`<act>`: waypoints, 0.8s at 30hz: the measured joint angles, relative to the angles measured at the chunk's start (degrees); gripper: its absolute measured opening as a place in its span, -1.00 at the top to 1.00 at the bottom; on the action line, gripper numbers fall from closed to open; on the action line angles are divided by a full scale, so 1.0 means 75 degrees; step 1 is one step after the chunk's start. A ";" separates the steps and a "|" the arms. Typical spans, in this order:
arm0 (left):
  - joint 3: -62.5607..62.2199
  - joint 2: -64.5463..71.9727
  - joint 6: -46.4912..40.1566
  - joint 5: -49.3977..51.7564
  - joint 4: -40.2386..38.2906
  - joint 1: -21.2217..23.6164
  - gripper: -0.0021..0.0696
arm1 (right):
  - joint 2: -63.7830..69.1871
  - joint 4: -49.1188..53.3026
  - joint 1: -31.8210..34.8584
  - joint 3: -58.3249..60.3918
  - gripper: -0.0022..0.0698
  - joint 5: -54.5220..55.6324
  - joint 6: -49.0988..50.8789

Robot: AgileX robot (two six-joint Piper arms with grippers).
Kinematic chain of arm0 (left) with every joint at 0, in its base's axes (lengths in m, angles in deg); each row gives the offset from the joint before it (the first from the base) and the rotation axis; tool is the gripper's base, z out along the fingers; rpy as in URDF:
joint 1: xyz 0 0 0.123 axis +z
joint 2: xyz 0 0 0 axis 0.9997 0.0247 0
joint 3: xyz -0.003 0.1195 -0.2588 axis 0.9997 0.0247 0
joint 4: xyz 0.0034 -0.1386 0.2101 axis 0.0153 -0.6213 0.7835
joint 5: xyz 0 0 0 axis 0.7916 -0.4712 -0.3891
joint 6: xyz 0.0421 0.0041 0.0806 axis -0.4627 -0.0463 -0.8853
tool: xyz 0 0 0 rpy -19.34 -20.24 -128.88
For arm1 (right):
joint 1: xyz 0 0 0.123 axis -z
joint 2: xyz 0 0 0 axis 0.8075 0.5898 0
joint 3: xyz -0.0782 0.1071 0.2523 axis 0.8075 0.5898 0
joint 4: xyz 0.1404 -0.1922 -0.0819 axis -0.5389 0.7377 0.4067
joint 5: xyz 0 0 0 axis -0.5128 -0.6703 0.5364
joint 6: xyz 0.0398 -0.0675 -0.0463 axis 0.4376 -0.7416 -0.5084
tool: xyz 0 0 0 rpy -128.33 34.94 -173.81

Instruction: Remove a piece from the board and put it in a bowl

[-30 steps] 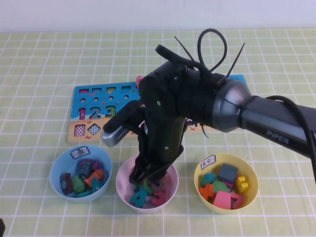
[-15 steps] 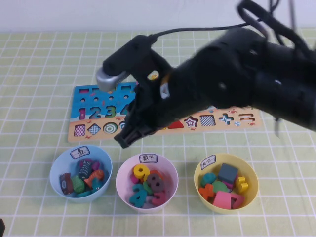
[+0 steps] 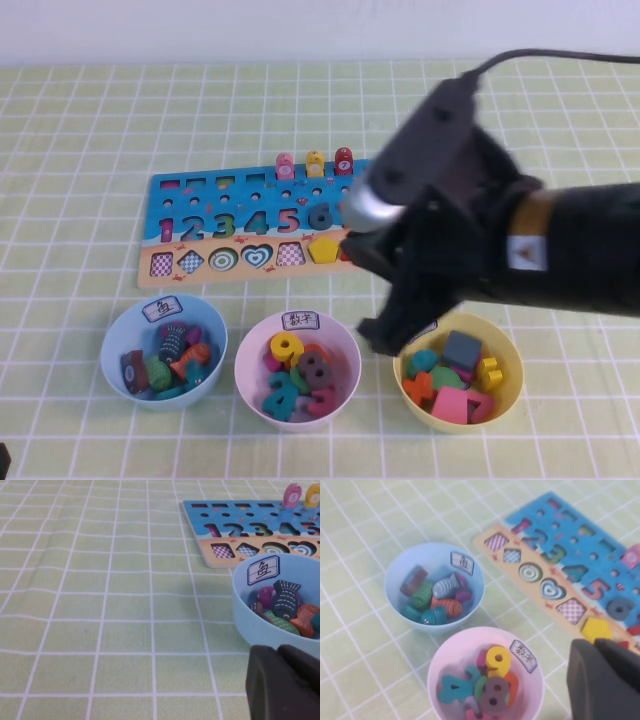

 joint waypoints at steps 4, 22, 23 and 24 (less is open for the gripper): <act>0.0000 0.0000 0.0000 0.0000 0.0000 0.0000 0.96 | -0.1104 0.0000 0.0000 0.0501 0.98 0.0022 0.0000; 0.0000 0.0000 0.0000 0.0000 0.0000 0.0000 0.96 | -0.3380 -0.0234 0.0000 0.0979 0.98 -0.3948 0.0029; 0.0000 0.0000 0.0000 0.0000 0.0000 0.0000 0.96 | -0.3470 -0.0234 0.0000 0.0994 0.98 -0.4038 0.0029; 0.0000 0.0000 0.0000 0.0000 0.0000 0.0000 0.96 | -0.3556 -0.0234 0.0000 0.0994 0.98 -0.4044 0.0029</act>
